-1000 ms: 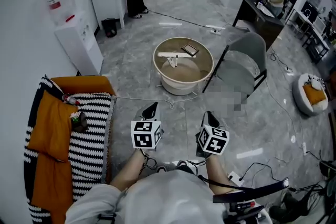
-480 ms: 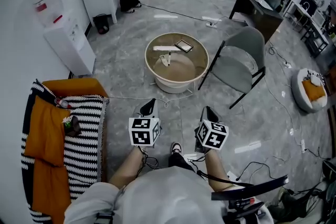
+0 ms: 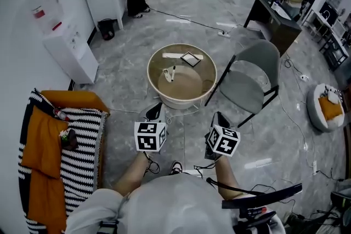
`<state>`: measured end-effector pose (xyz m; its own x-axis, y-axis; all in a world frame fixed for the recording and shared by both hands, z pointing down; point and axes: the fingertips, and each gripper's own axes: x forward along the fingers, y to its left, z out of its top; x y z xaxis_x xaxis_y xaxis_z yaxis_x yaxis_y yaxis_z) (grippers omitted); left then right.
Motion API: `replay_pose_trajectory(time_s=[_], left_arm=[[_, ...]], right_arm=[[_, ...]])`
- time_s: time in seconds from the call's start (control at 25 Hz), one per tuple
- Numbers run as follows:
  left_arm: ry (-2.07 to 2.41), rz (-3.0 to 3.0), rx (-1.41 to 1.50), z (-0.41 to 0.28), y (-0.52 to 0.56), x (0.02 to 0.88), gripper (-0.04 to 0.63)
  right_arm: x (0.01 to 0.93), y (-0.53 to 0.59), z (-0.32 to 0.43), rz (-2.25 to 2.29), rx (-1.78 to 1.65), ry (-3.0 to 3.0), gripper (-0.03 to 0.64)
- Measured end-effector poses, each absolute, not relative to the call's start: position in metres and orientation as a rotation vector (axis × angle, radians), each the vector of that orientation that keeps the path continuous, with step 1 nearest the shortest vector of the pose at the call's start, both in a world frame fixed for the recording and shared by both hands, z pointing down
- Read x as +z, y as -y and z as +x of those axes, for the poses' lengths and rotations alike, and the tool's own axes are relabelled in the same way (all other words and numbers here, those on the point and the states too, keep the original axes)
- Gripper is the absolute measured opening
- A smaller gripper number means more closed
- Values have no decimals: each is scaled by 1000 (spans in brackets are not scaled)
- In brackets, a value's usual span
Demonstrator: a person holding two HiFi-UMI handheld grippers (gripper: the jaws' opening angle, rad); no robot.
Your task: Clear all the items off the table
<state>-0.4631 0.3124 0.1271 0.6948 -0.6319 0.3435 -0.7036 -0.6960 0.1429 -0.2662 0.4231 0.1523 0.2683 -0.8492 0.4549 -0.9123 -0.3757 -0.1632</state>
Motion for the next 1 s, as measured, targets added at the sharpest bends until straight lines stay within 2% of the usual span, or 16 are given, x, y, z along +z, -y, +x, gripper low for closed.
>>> replay_pose_trajectory(time_s=[0.36, 1.0], left_arm=[[1124, 2620, 386, -413, -274, 125, 8], [1127, 2586, 440, -365, -232, 146, 9]], right_arm=[[157, -386, -205, 2369, 754, 1700, 25], [186, -355, -152, 2359, 852, 1673, 25]])
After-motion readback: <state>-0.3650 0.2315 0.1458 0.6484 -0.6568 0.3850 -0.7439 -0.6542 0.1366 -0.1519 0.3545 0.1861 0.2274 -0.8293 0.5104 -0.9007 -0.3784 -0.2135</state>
